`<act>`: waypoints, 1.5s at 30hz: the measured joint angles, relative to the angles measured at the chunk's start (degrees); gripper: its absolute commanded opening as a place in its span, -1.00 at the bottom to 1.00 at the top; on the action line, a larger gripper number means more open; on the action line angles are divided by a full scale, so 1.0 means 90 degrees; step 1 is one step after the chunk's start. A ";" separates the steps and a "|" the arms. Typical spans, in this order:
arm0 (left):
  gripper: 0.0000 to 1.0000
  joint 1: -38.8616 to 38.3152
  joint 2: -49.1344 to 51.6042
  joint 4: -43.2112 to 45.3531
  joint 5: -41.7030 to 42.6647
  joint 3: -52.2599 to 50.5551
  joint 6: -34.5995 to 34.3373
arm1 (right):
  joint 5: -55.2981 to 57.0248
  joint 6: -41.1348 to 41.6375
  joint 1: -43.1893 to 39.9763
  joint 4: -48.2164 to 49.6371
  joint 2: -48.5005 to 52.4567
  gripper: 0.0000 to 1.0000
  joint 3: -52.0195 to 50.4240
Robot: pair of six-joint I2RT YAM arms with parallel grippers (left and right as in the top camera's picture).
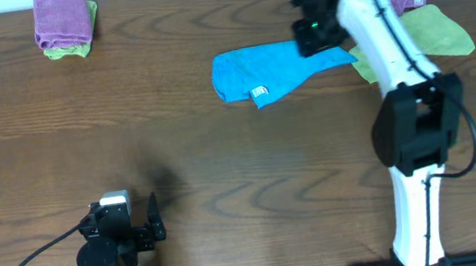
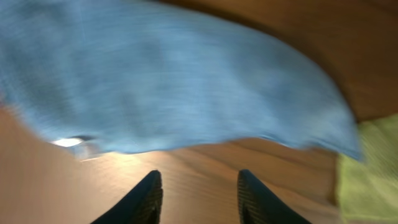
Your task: Fold the cloth
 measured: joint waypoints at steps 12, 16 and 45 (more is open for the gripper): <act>0.91 0.0000 0.0000 0.0000 0.0000 0.0000 0.0000 | 0.0289 -0.1263 0.1511 0.0321 0.0000 0.18 -0.0554; 0.91 0.0000 0.0000 0.0000 0.0000 0.0000 0.0000 | 0.0792 -0.1358 0.1613 0.0554 0.0000 0.22 -0.1214; 0.91 0.0000 0.0000 0.0000 0.0000 -0.0002 0.0000 | 0.2266 -0.1180 0.1858 0.2089 0.0000 -0.97 -0.1940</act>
